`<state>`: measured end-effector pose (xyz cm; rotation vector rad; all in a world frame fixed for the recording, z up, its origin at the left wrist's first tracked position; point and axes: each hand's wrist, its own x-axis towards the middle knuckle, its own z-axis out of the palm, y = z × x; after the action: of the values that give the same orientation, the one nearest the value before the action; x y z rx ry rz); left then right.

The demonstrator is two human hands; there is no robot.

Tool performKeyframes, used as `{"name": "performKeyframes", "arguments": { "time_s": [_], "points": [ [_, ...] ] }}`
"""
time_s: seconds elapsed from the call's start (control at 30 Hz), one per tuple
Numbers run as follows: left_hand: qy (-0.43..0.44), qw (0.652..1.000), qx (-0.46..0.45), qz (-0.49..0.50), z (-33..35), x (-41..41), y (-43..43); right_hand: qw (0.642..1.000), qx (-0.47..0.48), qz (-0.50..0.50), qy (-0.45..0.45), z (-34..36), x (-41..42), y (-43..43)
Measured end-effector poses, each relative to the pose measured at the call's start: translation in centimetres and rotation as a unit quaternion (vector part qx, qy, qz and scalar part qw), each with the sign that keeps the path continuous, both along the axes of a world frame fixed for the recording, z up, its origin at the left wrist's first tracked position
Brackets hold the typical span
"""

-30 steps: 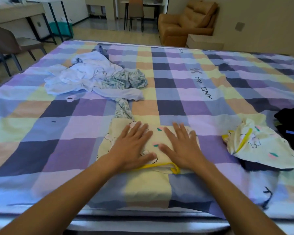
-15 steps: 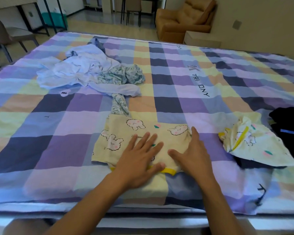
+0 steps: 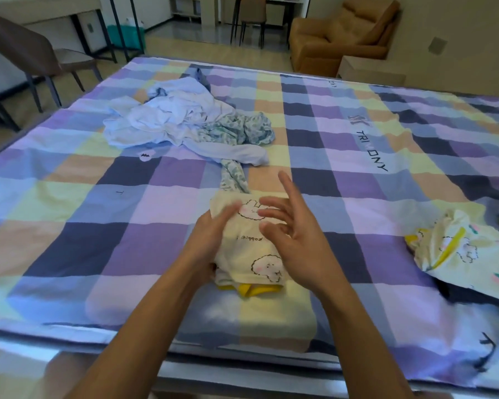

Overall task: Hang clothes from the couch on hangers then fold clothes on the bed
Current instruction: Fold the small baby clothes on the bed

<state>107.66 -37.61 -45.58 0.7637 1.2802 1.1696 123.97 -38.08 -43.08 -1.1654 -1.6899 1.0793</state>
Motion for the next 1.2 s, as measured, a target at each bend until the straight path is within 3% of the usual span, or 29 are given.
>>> {"name": "performKeyframes", "arguments": {
  "time_s": [0.07, 0.23, 0.33, 0.4, 0.47, 0.53, 0.6, 0.73, 0.8, 1.07, 1.2],
  "points": [
    [0.139, 0.990, 0.017, 0.009, -1.0, -0.7, 0.2, 0.998, 0.008, -0.034, -0.044, -1.6, 0.0, 0.0],
    [0.255, 0.964, 0.061, -0.036, -0.8, -2.1, 1.4, 0.989, 0.086, -0.033, -0.116, -3.4, 0.0, -0.1],
    [0.481, 0.864, 0.150, 0.018, -0.9, -2.4, 1.2, 0.975, 0.089, 0.011, -0.205, -5.0, -0.2, 0.1],
    [0.561, 0.788, 0.252, -0.014, -2.1, -2.5, 0.6, 0.940, 0.057, 0.042, -0.333, -6.5, -0.4, 0.0],
    [0.596, 0.759, 0.246, -0.091, -3.5, -2.8, -0.2, 0.913, 0.023, 0.037, -0.407, -7.4, -0.4, -0.2],
    [0.606, 0.774, 0.158, -0.096, -4.2, -3.4, -1.1, 0.922, -0.007, 0.007, -0.386, -7.1, -0.3, -0.4],
    [0.586, 0.802, 0.108, -0.037, -4.1, -3.9, -1.6, 0.941, -0.035, -0.027, -0.337, -6.3, -0.3, -0.5],
    [0.446, 0.892, 0.072, 0.021, -2.7, -2.9, -1.8, 0.972, -0.025, -0.076, -0.220, -5.3, -0.8, -0.3],
    [0.407, 0.911, 0.052, 0.050, -2.0, -2.1, -2.1, 0.988, -0.056, -0.075, -0.127, -5.2, -1.0, -0.1],
    [0.507, 0.858, 0.056, 0.053, -0.4, -0.3, -5.3, 0.991, -0.113, -0.073, -0.022, -5.2, 0.4, -0.9],
    [0.507, 0.857, 0.084, 0.027, 1.2, 1.3, -6.2, 0.993, -0.094, -0.069, 0.027, -4.1, 2.5, -1.9]
  ]
}}
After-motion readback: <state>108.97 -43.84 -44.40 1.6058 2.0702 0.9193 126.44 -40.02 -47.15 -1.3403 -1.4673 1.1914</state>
